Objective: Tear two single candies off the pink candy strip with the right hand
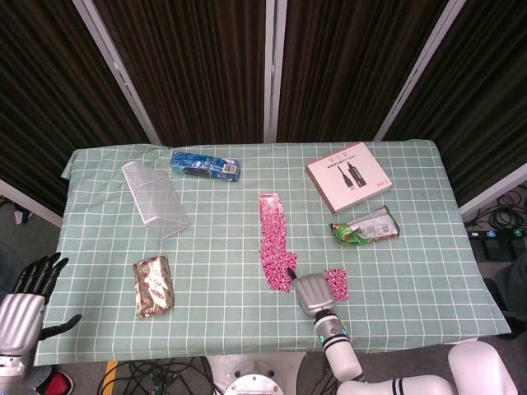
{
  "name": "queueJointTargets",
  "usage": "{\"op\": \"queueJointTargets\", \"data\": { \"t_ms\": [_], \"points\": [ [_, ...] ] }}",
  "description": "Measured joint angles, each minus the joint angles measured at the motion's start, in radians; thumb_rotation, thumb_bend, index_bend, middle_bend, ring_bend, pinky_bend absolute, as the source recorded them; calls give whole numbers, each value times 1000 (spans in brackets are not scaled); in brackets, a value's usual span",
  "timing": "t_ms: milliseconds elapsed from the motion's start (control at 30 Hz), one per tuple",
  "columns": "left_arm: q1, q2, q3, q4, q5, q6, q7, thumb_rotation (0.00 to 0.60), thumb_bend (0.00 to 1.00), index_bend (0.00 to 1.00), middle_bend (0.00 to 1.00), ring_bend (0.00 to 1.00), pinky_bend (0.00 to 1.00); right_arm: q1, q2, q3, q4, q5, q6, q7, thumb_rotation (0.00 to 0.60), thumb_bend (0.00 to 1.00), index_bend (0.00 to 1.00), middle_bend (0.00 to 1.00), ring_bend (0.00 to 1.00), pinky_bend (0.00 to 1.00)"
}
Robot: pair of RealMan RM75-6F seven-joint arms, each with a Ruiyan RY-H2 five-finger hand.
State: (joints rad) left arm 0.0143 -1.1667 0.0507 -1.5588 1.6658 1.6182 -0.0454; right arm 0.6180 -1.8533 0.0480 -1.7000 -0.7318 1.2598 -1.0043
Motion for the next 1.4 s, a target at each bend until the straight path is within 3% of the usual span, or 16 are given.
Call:
{"op": "queueJointTargets", "data": {
  "t_ms": [667, 1400],
  "points": [
    [0, 1, 1, -12, 8, 2, 16, 580, 13, 50, 8, 0, 87, -9, 12, -64, -77, -55, 20, -19, 600, 1000, 147, 907, 851, 760],
    [12, 24, -9, 7, -9, 25, -31, 581, 13, 50, 8, 0, 87, 43, -110, -17, -17, -32, -6, -82, 600, 1000, 147, 907, 851, 761]
  ]
}}
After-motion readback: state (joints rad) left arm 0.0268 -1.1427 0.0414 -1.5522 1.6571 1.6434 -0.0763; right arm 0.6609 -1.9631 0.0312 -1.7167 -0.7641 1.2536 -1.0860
